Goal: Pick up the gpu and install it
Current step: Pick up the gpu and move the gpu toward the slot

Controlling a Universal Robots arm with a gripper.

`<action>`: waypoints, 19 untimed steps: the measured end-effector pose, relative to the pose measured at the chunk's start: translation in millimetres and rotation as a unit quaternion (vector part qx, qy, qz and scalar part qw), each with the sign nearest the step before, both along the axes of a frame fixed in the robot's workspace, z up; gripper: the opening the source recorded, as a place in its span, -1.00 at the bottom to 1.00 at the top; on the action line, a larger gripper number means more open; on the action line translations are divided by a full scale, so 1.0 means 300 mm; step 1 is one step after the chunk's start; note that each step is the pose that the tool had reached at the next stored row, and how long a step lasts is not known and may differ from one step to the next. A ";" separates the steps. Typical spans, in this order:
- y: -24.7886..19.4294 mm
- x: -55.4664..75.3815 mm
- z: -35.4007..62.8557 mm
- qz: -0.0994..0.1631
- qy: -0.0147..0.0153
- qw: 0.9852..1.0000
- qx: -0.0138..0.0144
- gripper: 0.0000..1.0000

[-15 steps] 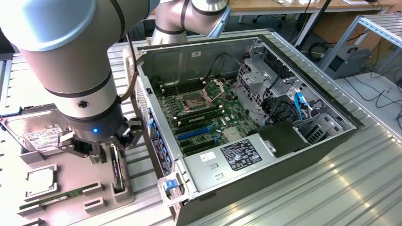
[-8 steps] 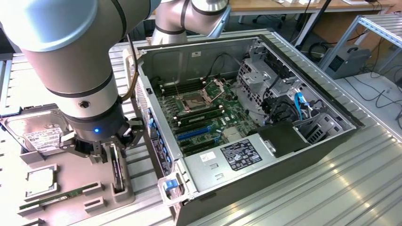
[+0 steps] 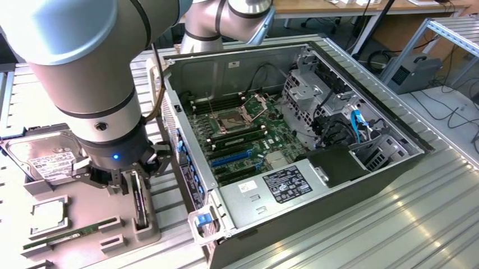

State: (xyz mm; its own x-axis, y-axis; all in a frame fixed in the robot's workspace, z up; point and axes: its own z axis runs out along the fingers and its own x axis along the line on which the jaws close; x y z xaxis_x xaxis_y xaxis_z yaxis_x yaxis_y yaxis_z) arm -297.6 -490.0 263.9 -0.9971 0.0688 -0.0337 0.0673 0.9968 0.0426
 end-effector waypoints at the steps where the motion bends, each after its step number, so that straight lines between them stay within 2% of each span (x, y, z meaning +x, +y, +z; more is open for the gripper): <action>1: 0.000 0.000 -0.002 0.000 0.000 1.000 0.000 -0.15; 12: 0.000 0.000 -0.046 0.000 0.000 1.000 0.000 -0.15; 19: 0.004 -0.002 -0.062 0.000 0.000 1.000 0.000 -0.15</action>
